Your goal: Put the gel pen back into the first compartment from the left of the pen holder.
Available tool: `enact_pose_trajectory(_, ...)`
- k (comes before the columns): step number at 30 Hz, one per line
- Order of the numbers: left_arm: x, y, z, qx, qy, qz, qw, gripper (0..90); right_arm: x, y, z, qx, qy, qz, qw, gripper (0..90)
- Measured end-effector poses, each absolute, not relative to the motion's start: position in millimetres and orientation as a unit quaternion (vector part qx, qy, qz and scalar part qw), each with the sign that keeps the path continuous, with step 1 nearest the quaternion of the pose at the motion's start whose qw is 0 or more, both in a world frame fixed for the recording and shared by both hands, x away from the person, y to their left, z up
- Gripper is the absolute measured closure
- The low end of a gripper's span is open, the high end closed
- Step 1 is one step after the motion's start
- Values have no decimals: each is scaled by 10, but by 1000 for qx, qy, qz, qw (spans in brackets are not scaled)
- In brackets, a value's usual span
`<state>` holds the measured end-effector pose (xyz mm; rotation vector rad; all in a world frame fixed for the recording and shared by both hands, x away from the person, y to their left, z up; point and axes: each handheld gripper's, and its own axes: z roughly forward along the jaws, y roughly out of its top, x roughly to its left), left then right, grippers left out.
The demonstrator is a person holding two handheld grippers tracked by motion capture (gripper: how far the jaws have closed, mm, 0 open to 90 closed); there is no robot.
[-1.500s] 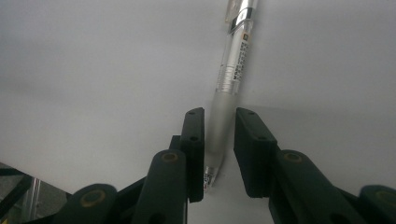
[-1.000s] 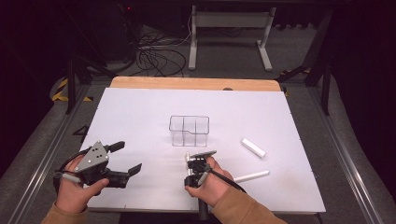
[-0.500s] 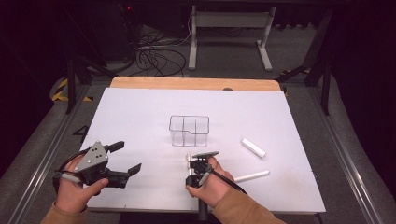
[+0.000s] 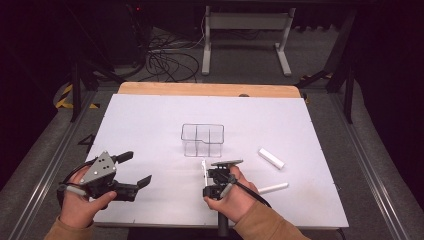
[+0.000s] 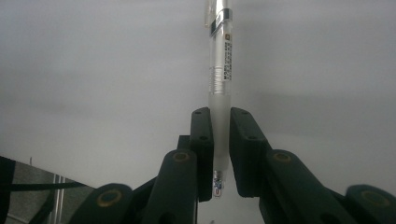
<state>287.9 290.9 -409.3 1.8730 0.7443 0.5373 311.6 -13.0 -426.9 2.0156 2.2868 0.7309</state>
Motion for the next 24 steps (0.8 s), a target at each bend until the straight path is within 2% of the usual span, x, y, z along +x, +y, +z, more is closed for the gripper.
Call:
enact_pose_trajectory(9,2882,2918,-4096,776,310,224,503,73,3092,-296,-4092,603,757,251,30,807)
enact_pose_trajectory(24,2880,2917,-4093,777,308,227,499,76,3111,-547,-3741,537,803,257,35,807)
